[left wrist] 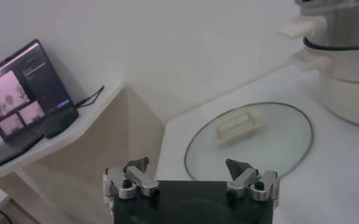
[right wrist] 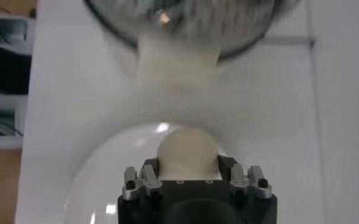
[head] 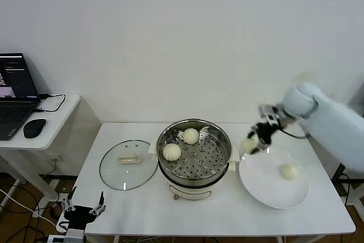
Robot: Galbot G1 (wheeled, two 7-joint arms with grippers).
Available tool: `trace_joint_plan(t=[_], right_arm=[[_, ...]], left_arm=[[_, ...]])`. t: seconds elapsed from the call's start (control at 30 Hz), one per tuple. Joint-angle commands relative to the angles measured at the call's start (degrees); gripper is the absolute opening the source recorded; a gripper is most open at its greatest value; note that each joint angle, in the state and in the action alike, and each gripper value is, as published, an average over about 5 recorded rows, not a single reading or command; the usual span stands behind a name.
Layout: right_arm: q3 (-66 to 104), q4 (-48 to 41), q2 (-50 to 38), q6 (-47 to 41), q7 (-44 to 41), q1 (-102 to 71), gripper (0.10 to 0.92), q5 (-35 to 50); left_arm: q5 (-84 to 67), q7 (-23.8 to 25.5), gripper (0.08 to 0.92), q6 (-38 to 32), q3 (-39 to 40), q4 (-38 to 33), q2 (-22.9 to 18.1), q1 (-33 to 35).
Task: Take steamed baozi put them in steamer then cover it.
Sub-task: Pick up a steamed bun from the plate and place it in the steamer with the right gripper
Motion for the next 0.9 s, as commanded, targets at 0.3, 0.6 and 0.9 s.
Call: trace_joint_plan(t=[0.3,0.6,0.9], right_arm=[[-12.3,-4.0,21.5,19.6,-2.6,16.4,0.369,8.0],[-20.2,3.9,19.7,24.2,-1.3,17.4,0.333,2.2],[-26.1,12.4,17.0,26.6,0.6,17.2,0.387,-5.6]], left_arm=[[0.2,-0.6,0.823,-0.3,-1.1,-0.9,-1.3,0.8],[0.2,-0.9,0.823,-0.5,-1.2,-1.1,-1.8,0.5],[0.3,-1.1,0.823,-0.9,-1.2,-1.3,-2.1,0.6]])
